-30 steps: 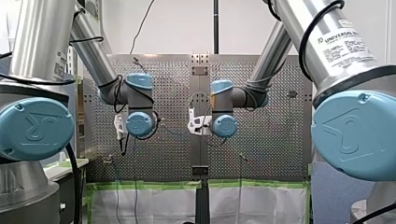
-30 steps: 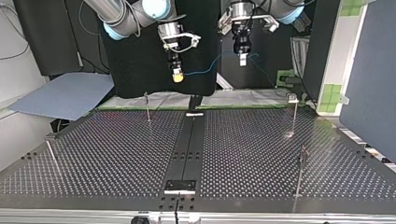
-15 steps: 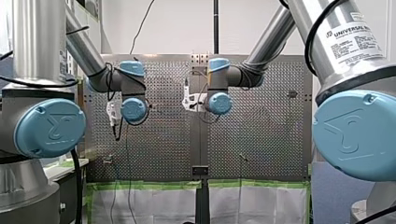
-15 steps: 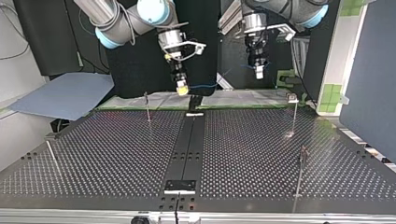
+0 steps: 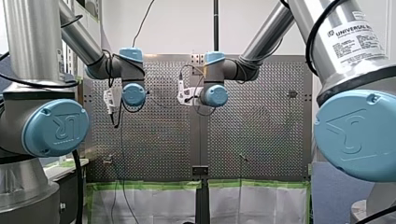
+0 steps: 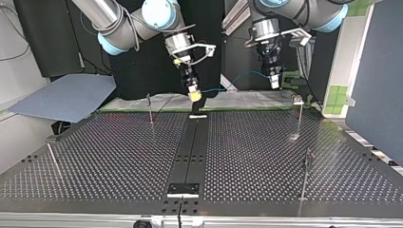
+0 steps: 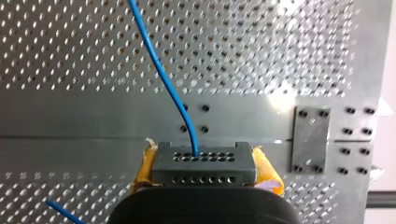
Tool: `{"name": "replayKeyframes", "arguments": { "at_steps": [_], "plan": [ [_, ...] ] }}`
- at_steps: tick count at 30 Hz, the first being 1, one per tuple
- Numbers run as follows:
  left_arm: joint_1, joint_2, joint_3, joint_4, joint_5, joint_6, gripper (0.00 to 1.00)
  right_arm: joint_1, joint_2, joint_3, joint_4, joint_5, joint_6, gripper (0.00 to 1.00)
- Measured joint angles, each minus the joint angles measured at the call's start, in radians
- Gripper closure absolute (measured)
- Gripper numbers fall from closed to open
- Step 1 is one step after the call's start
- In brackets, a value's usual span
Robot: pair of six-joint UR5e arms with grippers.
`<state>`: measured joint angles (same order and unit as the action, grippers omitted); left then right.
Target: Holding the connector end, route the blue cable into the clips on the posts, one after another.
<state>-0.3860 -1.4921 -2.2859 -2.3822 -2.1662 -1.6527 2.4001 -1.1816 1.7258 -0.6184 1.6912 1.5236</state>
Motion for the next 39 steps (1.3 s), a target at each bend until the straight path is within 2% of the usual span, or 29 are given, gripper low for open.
{"name": "replayKeyframes", "arguments": {
  "at_steps": [4,9,14,19,29,39],
  "plan": [
    [0.000,0.000,0.000,-0.035,0.000,0.001,1.00,0.008,-0.013,-0.041,0.041,-0.012,0.000,1.00],
    [-0.004,-0.011,0.004,-0.055,0.001,0.004,1.00,0.015,-0.050,-0.097,0.097,-0.044,0.006,1.00],
    [0.003,-0.007,0.018,-0.080,0.000,0.003,1.00,0.022,-0.068,-0.144,0.140,-0.052,0.007,1.00],
    [0.014,0.032,0.046,-0.126,0.000,0.001,1.00,0.028,-0.070,-0.156,0.150,-0.053,0.008,1.00],
    [0.038,0.044,0.090,-0.188,-0.001,-0.026,1.00,0.047,-0.071,-0.196,0.164,-0.056,0.017,1.00],
    [0.089,0.063,0.162,-0.263,-0.001,-0.062,1.00,0.054,-0.070,-0.246,0.204,-0.066,0.027,1.00]
  ]
}}
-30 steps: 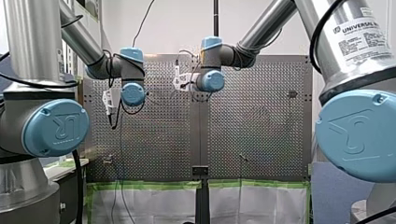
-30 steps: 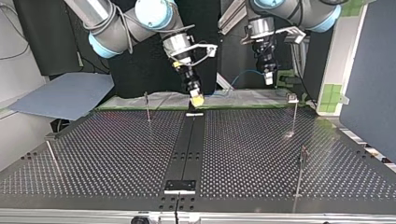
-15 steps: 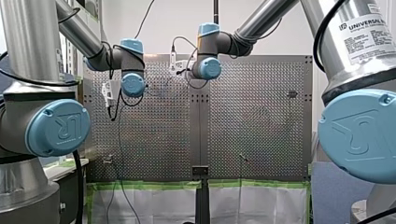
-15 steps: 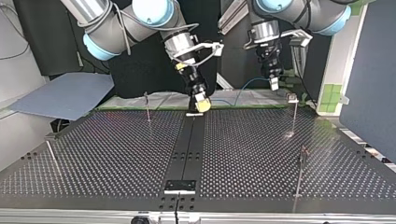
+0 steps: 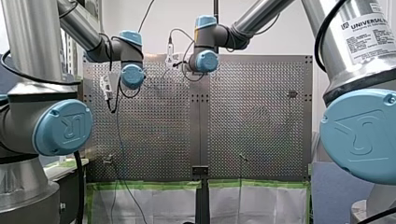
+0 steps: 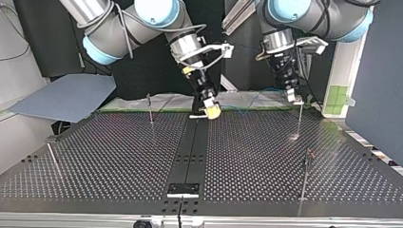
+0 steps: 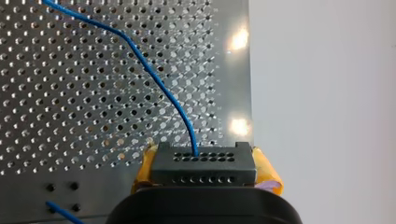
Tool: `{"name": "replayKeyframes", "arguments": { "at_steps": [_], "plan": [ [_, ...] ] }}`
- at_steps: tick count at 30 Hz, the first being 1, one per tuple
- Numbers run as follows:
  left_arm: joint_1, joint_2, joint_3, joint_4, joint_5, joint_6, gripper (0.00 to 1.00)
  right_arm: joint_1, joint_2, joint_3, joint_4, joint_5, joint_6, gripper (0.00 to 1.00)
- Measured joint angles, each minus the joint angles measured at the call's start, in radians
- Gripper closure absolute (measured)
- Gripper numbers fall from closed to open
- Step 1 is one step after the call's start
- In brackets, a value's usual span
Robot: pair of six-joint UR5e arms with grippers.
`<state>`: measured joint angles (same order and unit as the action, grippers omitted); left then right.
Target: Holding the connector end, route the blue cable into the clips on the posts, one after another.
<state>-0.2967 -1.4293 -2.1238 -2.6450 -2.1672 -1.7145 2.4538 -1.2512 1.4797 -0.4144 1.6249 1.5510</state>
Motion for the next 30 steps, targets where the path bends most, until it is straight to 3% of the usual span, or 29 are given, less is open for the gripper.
{"name": "replayKeyframes", "arguments": {
  "at_steps": [5,12,17,18,19,21,22,24,30],
  "plan": [
    [0.049,0.009,0.038,-0.053,0.027,-0.006,1.00,0.002,0.000,-0.019,0.015,-0.013,0.006,1.00],
    [0.126,0.016,0.063,-0.125,0.100,-0.035,1.00,0.012,0.000,-0.059,0.048,-0.026,0.015,1.00],
    [0.172,0.017,0.065,-0.138,0.146,-0.050,1.00,0.020,-0.001,-0.085,0.067,-0.027,0.015,1.00],
    [0.184,0.018,0.065,-0.138,0.158,-0.053,0.80,0.021,-0.001,-0.087,0.068,-0.027,0.015,1.00],
    [0.193,0.020,0.065,-0.138,0.166,-0.054,0.80,0.022,-0.001,-0.089,0.069,-0.027,0.015,1.00],
    [0.214,0.024,0.065,-0.136,0.187,-0.057,0.69,0.025,-0.001,-0.094,0.070,-0.027,0.016,1.00],
    [0.223,0.026,0.065,-0.135,0.197,-0.060,0.69,0.026,-0.001,-0.096,0.072,-0.027,0.015,1.00],
    [0.242,0.030,0.065,-0.134,0.219,-0.071,0.59,0.030,-0.001,-0.100,0.077,-0.026,0.014,1.00],
    [0.260,0.037,0.065,-0.134,0.279,-0.123,0.55,0.039,-0.002,-0.111,0.086,-0.024,0.013,1.00]
  ]
}}
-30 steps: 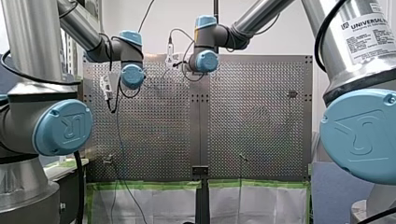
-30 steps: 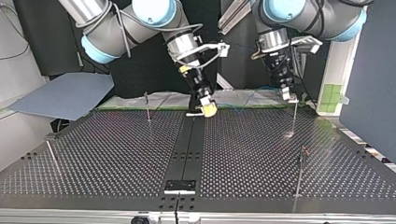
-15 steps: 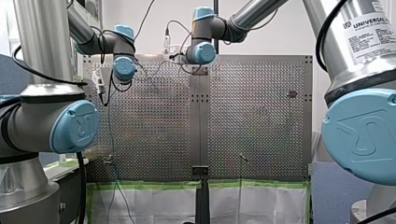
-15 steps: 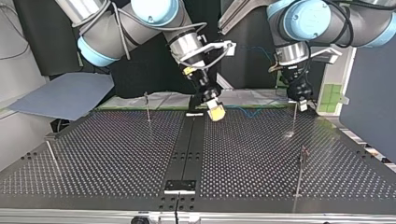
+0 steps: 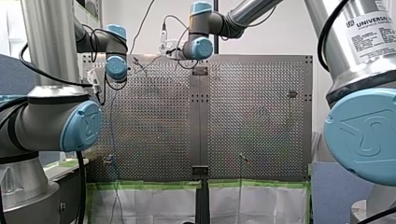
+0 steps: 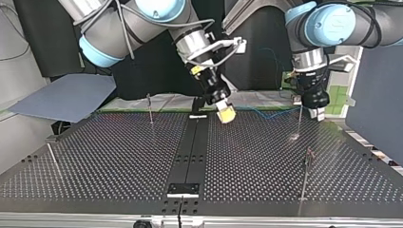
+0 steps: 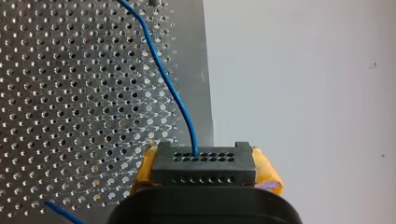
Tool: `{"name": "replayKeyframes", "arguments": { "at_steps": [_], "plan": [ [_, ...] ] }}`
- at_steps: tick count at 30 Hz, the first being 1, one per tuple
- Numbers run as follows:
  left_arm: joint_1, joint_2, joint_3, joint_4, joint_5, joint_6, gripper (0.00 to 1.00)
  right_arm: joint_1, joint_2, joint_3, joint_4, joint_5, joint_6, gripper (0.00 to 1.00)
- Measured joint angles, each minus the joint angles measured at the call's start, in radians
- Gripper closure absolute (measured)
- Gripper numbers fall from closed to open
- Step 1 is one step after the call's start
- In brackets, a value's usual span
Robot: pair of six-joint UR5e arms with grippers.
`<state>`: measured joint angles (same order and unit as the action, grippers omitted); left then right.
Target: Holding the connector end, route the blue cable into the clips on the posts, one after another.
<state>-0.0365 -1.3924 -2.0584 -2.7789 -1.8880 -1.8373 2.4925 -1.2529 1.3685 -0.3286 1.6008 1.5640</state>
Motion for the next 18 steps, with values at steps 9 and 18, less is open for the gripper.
{"name": "replayKeyframes", "arguments": {
  "at_steps": [9,18],
  "plan": [
    [0.009,-0.013,0.002,0.002,0.097,-0.069,0.55,0.015,0.001,-0.007,-0.002,-0.002,0.003,1.00],
    [0.010,-0.008,0.034,0.000,0.185,-0.078,0.72,0.023,0.006,-0.008,-0.013,-0.005,0.009,1.00]
  ]
}}
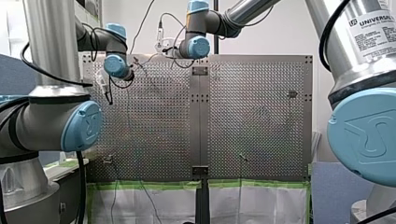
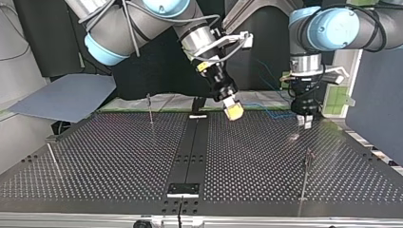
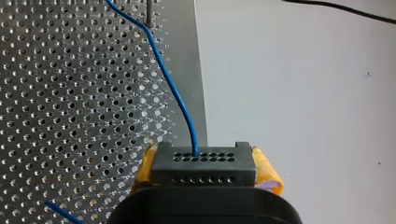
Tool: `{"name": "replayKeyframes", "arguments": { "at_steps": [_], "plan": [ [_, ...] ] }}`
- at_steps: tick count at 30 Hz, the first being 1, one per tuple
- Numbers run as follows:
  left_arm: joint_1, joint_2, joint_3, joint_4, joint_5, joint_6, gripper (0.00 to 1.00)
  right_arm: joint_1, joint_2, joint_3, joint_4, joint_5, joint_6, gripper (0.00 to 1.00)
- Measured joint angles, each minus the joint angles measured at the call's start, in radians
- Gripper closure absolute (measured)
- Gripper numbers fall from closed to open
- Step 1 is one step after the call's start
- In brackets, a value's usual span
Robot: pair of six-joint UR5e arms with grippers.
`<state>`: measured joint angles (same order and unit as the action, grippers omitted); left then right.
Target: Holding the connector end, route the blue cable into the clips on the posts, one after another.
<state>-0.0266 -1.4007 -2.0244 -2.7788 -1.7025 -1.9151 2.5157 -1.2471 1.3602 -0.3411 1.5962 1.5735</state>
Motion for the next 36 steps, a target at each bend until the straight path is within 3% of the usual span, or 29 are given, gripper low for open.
{"name": "replayKeyframes", "arguments": {
  "at_steps": [1,3,4,5,13,18,26,36],
  "plan": [
    [0.000,0.001,0.003,0.000,0.009,-0.005,0.72,0.001,0.001,0.000,-0.003,0.000,0.001,1.00],
    [0.000,0.003,0.007,0.000,0.024,-0.015,0.93,0.003,0.004,-0.003,-0.009,0.000,0.003,1.00],
    [0.000,0.004,0.007,0.000,0.027,-0.018,0.93,0.004,0.005,-0.005,-0.010,-0.001,0.003,1.00],
    [0.000,0.004,0.008,-0.001,0.029,-0.020,1.00,0.006,0.007,-0.006,-0.011,-0.001,0.003,1.00],
    [0.004,0.004,0.009,-0.007,0.004,-0.028,1.00,0.012,0.011,-0.011,-0.013,0.001,0.010,1.00],
    [0.010,0.007,0.009,-0.013,-0.029,-0.032,1.00,0.012,0.012,-0.011,-0.016,0.003,0.026,1.00],
    [0.025,0.019,0.012,-0.011,-0.034,-0.018,1.00,0.004,0.029,-0.014,-0.029,0.001,0.041,1.00],
    [0.048,0.005,0.089,-0.061,-0.042,0.002,1.00,0.003,0.048,-0.036,-0.034,-0.001,0.052,1.00]
  ]
}}
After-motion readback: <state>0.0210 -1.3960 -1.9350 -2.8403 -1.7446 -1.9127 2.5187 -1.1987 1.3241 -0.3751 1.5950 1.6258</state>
